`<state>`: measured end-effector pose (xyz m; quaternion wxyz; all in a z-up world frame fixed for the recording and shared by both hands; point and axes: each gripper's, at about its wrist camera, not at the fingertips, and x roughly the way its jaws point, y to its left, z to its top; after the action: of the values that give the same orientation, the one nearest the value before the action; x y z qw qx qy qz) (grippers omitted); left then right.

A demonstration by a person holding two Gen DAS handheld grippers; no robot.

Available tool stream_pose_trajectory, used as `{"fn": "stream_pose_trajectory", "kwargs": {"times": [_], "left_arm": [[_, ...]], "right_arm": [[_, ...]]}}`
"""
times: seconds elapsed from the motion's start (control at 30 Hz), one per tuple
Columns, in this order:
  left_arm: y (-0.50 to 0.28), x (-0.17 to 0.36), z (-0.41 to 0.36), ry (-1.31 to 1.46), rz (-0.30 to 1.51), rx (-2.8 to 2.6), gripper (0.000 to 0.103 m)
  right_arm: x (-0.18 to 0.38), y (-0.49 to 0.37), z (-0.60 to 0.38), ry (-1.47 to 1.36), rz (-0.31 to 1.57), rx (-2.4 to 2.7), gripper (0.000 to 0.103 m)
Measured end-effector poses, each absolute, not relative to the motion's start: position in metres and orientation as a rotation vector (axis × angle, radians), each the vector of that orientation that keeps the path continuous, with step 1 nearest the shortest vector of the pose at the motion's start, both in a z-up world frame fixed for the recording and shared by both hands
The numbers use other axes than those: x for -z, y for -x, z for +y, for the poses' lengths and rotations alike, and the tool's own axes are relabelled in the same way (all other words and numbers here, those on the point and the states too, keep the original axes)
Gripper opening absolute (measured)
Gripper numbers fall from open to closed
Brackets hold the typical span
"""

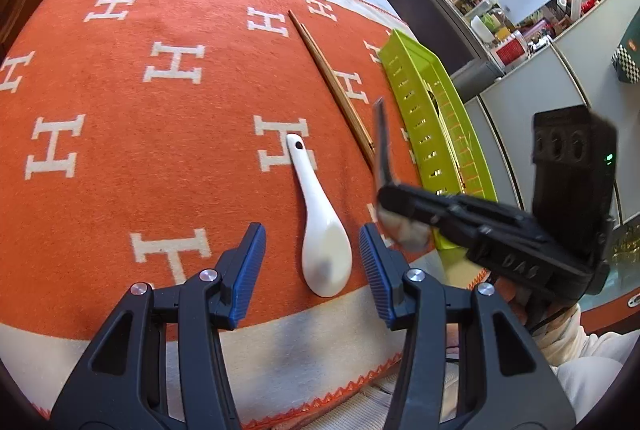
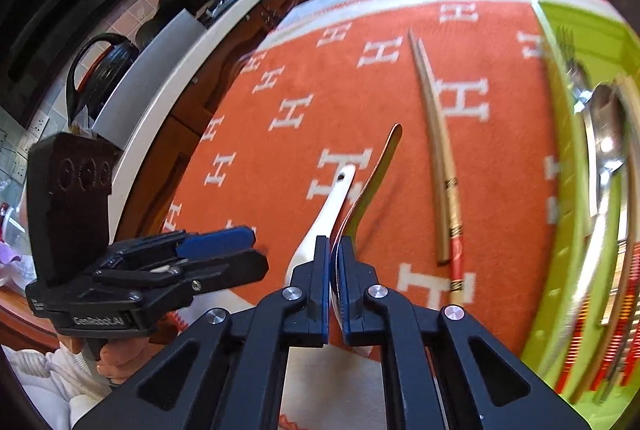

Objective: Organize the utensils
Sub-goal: 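Grasp the white ceramic spoon with the left tool while the right tool grasps the silver spoon beside it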

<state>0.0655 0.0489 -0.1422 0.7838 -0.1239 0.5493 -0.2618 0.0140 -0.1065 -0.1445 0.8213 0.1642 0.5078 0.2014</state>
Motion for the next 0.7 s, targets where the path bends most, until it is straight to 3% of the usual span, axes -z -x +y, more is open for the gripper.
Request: {"fn": "stream_pose_trajectory", "kwargs": {"times": [0.7], "left_arm": [[-0.072, 0.165, 0.014, 0.113, 1.227, 0.6, 0.041]], "right_arm": [[0.112, 0.012, -0.162, -0.41, 0.978, -0.352, 0.004]]}}
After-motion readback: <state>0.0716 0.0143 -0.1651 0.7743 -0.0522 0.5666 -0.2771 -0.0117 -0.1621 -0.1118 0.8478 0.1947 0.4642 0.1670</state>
